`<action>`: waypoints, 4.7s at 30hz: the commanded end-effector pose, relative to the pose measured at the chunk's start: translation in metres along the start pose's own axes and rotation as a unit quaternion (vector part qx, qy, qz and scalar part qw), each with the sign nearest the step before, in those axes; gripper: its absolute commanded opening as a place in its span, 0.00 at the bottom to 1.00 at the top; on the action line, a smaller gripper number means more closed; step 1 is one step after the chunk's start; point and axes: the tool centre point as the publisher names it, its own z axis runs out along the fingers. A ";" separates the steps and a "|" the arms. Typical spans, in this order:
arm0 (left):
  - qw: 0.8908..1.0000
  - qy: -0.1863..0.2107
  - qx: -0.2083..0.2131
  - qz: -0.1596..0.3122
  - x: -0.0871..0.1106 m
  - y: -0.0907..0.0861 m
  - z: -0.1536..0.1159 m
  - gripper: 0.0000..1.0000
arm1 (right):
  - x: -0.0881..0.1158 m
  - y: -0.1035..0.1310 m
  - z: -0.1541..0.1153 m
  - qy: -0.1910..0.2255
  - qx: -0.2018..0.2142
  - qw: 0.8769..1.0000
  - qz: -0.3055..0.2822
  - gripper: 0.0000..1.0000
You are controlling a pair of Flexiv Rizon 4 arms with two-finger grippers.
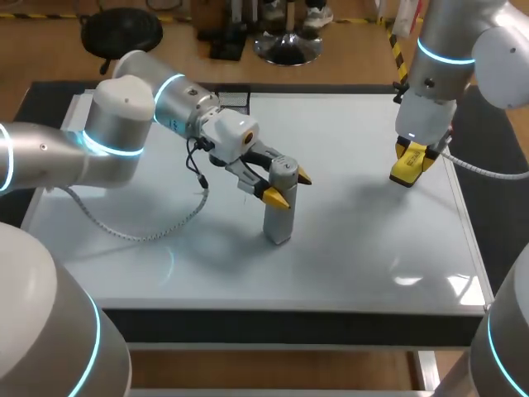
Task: Pick up the inspection probe, press it on each red-marked spot on the whiteboard one by one, put down the probe, pick up the eraser, and wipe off all the red marks.
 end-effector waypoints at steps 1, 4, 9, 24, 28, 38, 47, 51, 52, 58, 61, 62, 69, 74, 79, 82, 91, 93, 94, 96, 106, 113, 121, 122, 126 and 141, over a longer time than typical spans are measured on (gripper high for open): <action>1.000 -0.002 -0.013 0.008 0.003 0.001 0.001 0.00 | 0.000 -0.001 -0.001 0.001 0.000 1.000 -0.001 0.00; 1.000 -0.005 -0.015 0.016 0.005 0.003 0.000 0.00 | 0.000 -0.001 -0.001 0.001 0.000 1.000 -0.001 0.00; 1.000 -0.005 -0.016 0.019 0.006 0.004 -0.001 0.00 | 0.000 -0.001 -0.001 0.001 0.000 1.000 -0.001 0.00; 0.999 -0.001 -0.016 0.032 0.010 0.006 -0.001 0.00 | 0.000 -0.001 -0.001 0.001 0.000 1.000 -0.001 0.00; 0.999 0.000 -0.016 0.033 0.010 0.006 0.000 0.00 | 0.000 -0.001 -0.001 0.001 0.000 1.000 -0.001 0.00; 0.999 0.002 -0.005 0.033 0.010 0.005 0.001 0.00 | 0.000 -0.001 -0.001 0.001 0.000 1.000 -0.001 0.00; 0.998 0.011 0.005 0.055 0.006 -0.021 -0.024 0.00 | 0.000 -0.001 -0.001 0.001 0.000 1.000 -0.001 0.00; 0.998 0.009 0.006 0.064 0.003 -0.030 -0.047 0.00 | 0.000 -0.001 -0.001 0.001 0.000 1.000 -0.001 0.00; 0.998 0.011 0.004 0.064 0.002 -0.032 -0.053 0.00 | 0.000 -0.001 -0.001 0.001 0.000 1.000 -0.001 0.00; 0.998 0.007 0.003 0.068 -0.004 -0.042 -0.089 0.00 | 0.000 -0.001 -0.001 0.001 0.000 1.000 -0.001 0.00; 0.998 0.005 -0.001 0.068 -0.005 -0.047 -0.107 0.00 | 0.000 -0.001 -0.001 0.001 0.000 1.000 -0.001 0.00; 0.998 0.005 -0.002 0.068 -0.005 -0.048 -0.112 0.00 | 0.000 -0.001 -0.001 0.001 0.000 1.000 -0.001 0.00; 0.998 -0.008 -0.005 0.060 -0.004 -0.045 -0.154 0.00 | 0.000 -0.001 -0.001 0.001 0.000 1.000 -0.001 0.00; 0.998 -0.012 -0.009 0.058 -0.002 -0.042 -0.181 0.00 | 0.000 -0.001 -0.001 0.001 0.000 1.000 -0.001 0.00; 0.998 -0.025 -0.003 0.057 0.000 -0.037 -0.217 0.00 | 0.000 -0.001 -0.001 0.001 0.000 1.000 -0.001 0.00; 0.998 -0.036 -0.008 0.051 0.001 -0.034 -0.237 0.00 | 0.000 -0.001 -0.001 0.001 0.000 1.000 -0.001 0.00; 0.997 -0.059 -0.019 0.039 0.005 -0.032 -0.281 0.00 | 0.000 -0.001 -0.001 0.001 0.000 1.000 -0.001 0.00; 0.997 -0.060 -0.022 0.035 0.005 -0.037 -0.280 0.00 | 0.000 -0.001 -0.001 0.001 0.000 1.000 -0.001 0.00; 0.997 -0.058 -0.024 0.033 0.005 -0.035 -0.284 0.00 | 0.000 -0.001 -0.001 0.001 0.000 1.000 -0.001 0.00; 0.998 -0.058 -0.026 0.030 0.005 -0.034 -0.289 0.00 | 0.000 -0.001 -0.001 0.001 0.000 1.000 -0.001 0.00; 0.998 -0.059 -0.031 0.016 0.004 -0.026 -0.311 0.00 | 0.000 -0.001 -0.001 0.001 0.000 1.000 -0.001 0.00; 0.996 -0.086 -0.035 0.007 0.007 -0.025 -0.317 0.00 | 0.000 -0.001 -0.001 0.001 0.000 1.000 -0.001 0.00; 0.996 -0.086 -0.035 0.007 0.007 -0.025 -0.317 0.00 | 0.000 -0.001 -0.001 0.001 0.000 1.000 -0.001 0.00; 0.996 -0.086 -0.035 0.007 0.007 -0.025 -0.317 0.00 | 0.000 -0.001 -0.001 0.001 0.000 1.000 -0.001 0.00; 0.996 -0.086 -0.035 0.007 0.007 -0.025 -0.317 0.00 | 0.000 -0.001 -0.001 0.001 0.000 1.000 -0.001 0.00; 0.996 -0.086 -0.035 0.007 0.007 -0.025 -0.317 0.00 | -0.006 0.026 -0.003 0.015 0.016 0.999 -0.031 0.00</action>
